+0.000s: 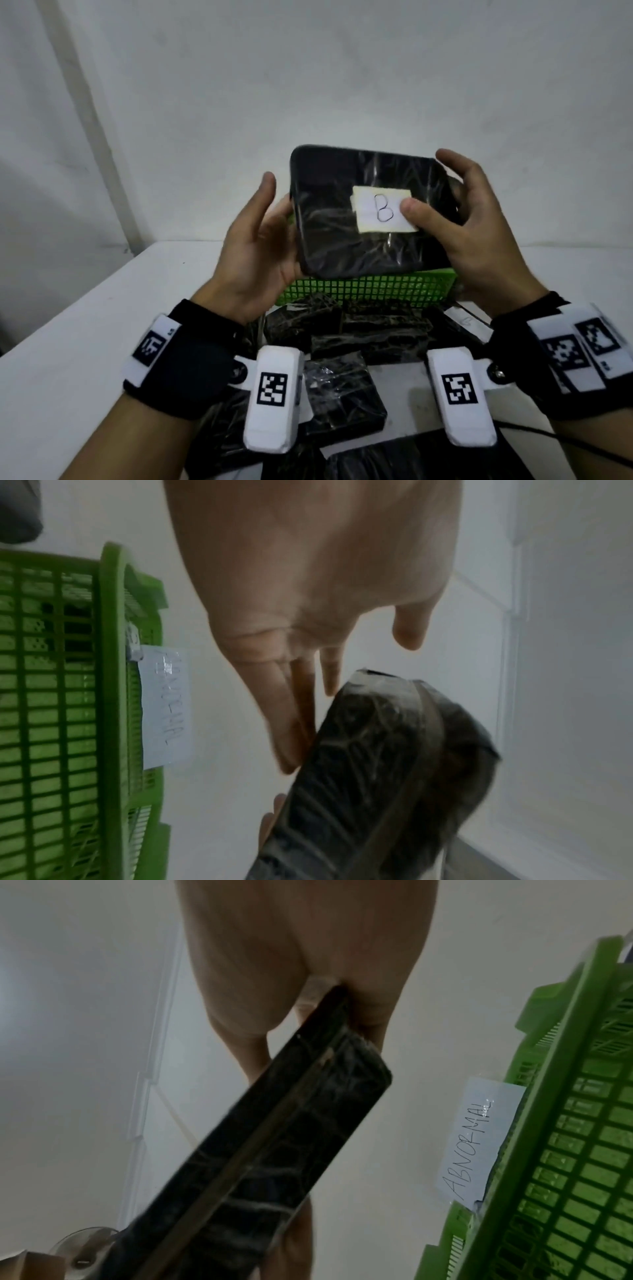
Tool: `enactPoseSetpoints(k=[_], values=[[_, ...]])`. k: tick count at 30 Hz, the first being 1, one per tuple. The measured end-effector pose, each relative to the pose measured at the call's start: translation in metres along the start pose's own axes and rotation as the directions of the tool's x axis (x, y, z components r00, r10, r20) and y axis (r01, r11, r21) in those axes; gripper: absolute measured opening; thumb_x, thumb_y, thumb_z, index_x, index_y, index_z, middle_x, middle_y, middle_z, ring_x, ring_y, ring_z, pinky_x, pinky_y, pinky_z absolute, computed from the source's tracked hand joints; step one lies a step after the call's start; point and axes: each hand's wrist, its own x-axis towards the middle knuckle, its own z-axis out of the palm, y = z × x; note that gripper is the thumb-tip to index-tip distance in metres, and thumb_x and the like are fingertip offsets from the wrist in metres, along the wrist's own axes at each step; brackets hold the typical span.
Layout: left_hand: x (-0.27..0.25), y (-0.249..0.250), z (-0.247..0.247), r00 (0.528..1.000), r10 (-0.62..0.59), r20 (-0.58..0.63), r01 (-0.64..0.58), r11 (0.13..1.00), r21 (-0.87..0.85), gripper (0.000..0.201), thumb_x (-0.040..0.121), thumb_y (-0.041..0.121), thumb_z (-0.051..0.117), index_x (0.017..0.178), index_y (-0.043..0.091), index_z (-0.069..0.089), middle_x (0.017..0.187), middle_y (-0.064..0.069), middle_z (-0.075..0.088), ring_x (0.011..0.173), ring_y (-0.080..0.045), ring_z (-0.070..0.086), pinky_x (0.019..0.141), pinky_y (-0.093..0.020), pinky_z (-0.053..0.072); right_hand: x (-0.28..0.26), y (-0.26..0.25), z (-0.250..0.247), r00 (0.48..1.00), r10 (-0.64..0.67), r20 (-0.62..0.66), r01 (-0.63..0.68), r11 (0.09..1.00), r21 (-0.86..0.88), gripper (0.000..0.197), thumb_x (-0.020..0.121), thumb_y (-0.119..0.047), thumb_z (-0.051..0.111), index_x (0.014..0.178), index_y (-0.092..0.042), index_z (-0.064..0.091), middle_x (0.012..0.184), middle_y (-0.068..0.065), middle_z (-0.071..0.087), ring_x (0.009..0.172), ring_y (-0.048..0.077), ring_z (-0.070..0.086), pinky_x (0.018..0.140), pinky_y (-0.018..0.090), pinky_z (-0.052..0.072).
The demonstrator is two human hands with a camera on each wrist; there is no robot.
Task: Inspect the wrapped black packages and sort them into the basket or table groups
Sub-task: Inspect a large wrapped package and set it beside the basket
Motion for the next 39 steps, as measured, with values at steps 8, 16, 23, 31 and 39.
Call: enactPoseSetpoints(k=[8,16,23,31,39], values=[[0.003,-0.005,0.023,0.999,0.038,0.027,-0.044,0.964,0.262,0.056,0.092,0.056,0.048,0.138,0.026,0.052,0.133,-0.002,0.064,0.122,-0.021,0.063,0.085,-0.046,0.059,-0.001,-0.001,0.007,0.977,0.05,0.207,0.015,0.953,-0.303,0.079,0.085,-0.069,0.062,0.154,-0.045,0.032,0.158,-0.022,0.036,0.141,0.0,0.038,0.12,0.044,0.034],[0.026,-0.001,0.03,0.988,0.149,0.046,-0.154,0.872,0.465,0.051,0.08,0.046,0.075,0.125,0.034,0.055,0.122,0.005,0.066,0.105,-0.011,0.07,0.07,-0.031,0.058,-0.01,-0.01,0.003,0.925,0.002,0.38,0.011,0.999,-0.033,0.108,0.079,-0.036,0.081,0.158,-0.05,0.009,0.158,-0.029,0.032,0.142,-0.003,0.04,0.109,0.041,0.048],[0.028,-0.012,0.026,0.992,0.059,-0.112,-0.005,0.902,0.432,0.046,0.088,0.062,0.06,0.113,0.023,0.059,0.117,0.003,0.069,0.106,-0.016,0.07,0.072,-0.037,0.061,-0.012,-0.01,0.014,0.938,-0.031,0.346,0.09,0.984,-0.155,0.088,0.086,-0.006,0.076,0.155,-0.032,0.028,0.145,-0.015,0.05,0.126,-0.004,0.055,0.102,0.013,0.045],[0.023,-0.006,0.02,0.99,-0.128,-0.065,0.143,0.909,0.392,0.029,0.09,0.049,0.06,0.089,0.023,0.073,0.073,0.007,0.075,0.061,-0.01,0.07,0.065,-0.027,0.056,-0.018,-0.007,0.023,0.954,-0.136,0.266,0.185,0.968,-0.169,0.07,0.078,-0.002,0.082,0.135,-0.023,0.047,0.125,-0.01,0.065,0.113,0.007,0.067,0.097,0.033,0.057],[0.018,0.006,-0.003,0.994,0.103,-0.033,-0.088,0.947,0.308,0.068,0.068,0.02,0.08,0.13,0.019,0.051,0.125,-0.007,0.065,0.099,-0.018,0.071,0.081,-0.035,0.057,-0.015,-0.013,0.028,0.935,-0.019,0.355,-0.028,0.992,0.126,0.087,0.087,-0.041,0.069,0.154,-0.052,0.015,0.158,-0.011,0.039,0.133,0.008,0.055,0.1,0.043,0.054]])
